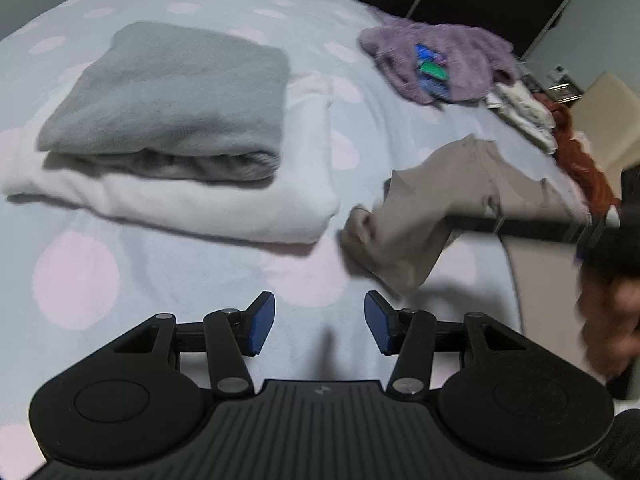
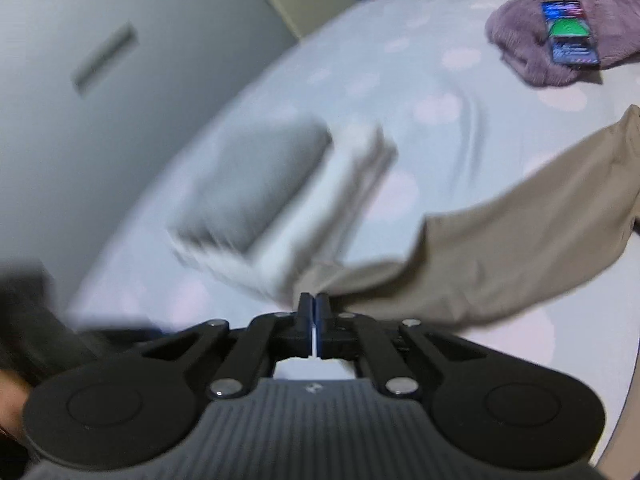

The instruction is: Fold clothes

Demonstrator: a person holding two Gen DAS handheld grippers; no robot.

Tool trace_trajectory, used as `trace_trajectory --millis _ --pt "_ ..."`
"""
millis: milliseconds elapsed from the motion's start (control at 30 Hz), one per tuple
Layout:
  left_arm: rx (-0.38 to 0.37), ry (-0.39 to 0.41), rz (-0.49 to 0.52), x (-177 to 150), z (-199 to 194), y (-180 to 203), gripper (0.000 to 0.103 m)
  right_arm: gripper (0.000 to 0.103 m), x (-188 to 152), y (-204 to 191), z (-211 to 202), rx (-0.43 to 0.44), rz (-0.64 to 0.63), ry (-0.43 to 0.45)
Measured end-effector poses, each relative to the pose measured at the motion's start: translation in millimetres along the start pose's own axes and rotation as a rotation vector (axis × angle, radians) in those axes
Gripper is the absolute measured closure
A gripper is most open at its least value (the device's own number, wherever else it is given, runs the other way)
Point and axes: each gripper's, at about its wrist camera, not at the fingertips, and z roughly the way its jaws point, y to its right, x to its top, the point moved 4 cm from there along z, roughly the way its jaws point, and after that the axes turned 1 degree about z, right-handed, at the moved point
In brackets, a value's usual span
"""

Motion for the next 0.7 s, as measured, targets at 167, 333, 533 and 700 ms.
trace_trajectory --millis 167,333,533,700 --pt "-0.059 0.018 0.107 7 16 30 0.055 0.101 30 -2 -27 0.109 0.141 0.039" --pt "-0.043 0.032 0.245 9 20 68 0.055 0.101 35 -8 -31 0.101 0.180 0.029" --pt "0.014 0.134 0.294 9 6 89 0.056 0.101 30 -14 -30 0.095 0.179 0.021" --pt "-0.121 0.129 0.153 15 1 78 0.102 0.101 27 -13 -28 0.089 0.172 0.021"
